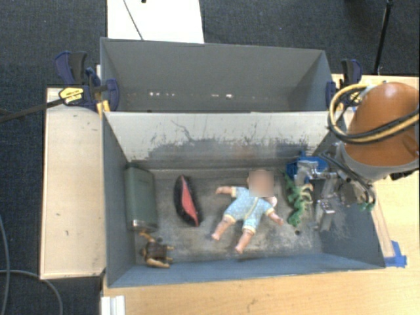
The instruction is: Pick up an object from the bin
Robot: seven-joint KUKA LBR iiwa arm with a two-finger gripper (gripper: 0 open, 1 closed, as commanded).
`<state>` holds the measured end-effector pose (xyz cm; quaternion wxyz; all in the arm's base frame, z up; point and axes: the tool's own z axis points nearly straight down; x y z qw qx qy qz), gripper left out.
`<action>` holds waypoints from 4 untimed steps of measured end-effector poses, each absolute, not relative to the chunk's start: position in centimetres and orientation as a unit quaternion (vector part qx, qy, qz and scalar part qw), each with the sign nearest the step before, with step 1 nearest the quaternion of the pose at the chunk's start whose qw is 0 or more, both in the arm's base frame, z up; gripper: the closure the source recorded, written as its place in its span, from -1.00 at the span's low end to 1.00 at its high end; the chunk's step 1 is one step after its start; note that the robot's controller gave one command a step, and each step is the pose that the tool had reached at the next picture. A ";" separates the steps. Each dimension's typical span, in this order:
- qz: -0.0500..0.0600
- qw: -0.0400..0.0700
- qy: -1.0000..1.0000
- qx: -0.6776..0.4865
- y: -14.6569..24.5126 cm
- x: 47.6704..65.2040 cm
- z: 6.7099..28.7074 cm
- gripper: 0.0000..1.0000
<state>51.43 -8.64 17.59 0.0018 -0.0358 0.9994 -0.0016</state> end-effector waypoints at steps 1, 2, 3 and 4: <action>0.000 0.002 0.968 -0.252 -4.0 55.1 14.8 -1.00; 0.001 -0.001 0.937 -0.349 -1.8 54.9 11.4 -1.00; -0.001 0.003 0.924 -0.383 0.8 54.6 7.6 -1.00; -0.003 0.006 0.874 -0.487 3.4 54.4 7.4 1.00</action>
Offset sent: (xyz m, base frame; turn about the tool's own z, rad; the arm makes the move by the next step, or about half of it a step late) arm 0.0354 0.0667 -0.0603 -0.6391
